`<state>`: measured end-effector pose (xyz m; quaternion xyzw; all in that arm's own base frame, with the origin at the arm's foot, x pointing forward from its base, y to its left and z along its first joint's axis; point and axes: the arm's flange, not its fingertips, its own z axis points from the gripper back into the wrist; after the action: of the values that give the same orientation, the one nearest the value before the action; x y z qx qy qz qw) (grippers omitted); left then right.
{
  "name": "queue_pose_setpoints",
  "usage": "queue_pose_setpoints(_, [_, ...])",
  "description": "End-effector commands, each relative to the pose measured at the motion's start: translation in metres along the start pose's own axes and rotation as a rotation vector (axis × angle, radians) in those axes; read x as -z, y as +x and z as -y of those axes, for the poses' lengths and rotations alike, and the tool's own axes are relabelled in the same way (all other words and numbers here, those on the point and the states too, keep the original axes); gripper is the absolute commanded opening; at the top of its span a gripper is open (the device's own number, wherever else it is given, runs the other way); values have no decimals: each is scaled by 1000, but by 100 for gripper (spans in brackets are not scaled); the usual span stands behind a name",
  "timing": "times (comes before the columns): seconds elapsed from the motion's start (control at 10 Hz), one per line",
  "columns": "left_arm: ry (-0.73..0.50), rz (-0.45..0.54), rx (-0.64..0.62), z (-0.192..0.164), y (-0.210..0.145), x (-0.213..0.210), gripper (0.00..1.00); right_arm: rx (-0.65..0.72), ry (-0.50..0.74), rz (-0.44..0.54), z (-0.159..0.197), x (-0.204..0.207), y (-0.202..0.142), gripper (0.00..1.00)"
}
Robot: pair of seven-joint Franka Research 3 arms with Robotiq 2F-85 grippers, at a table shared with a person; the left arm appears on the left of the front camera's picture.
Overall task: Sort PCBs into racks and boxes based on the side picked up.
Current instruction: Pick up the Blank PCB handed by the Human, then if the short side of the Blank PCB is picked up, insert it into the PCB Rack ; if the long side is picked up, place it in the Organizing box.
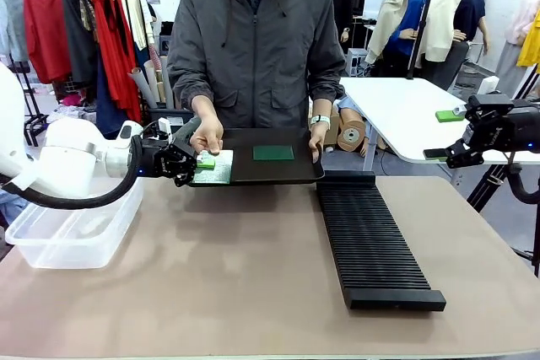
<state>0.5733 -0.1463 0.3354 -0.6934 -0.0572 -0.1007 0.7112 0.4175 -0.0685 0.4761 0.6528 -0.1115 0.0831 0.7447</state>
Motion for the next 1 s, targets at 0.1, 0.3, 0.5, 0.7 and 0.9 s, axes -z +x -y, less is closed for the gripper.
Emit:
queue_pose_setpoints(0.1, [3, 34, 11, 1, 4, 2, 0, -4, 4, 1, -4, -1, 1, 100])
queue_pose_setpoints(0.3, [1, 1, 0, 0, 0, 0, 0, -4, 4, 1, -4, -1, 1, 100])
queue_pose_setpoints(0.5, [1, 1, 0, 0, 0, 0, 0, -4, 4, 1, -4, -1, 1, 100])
queue_pose_setpoints(0.7, [1, 1, 0, 0, 0, 0, 0, -4, 4, 1, -4, -1, 1, 100])
queue_pose_setpoints(0.9, [1, 1, 0, 0, 0, 0, 0, -4, 4, 1, -4, -1, 1, 100])
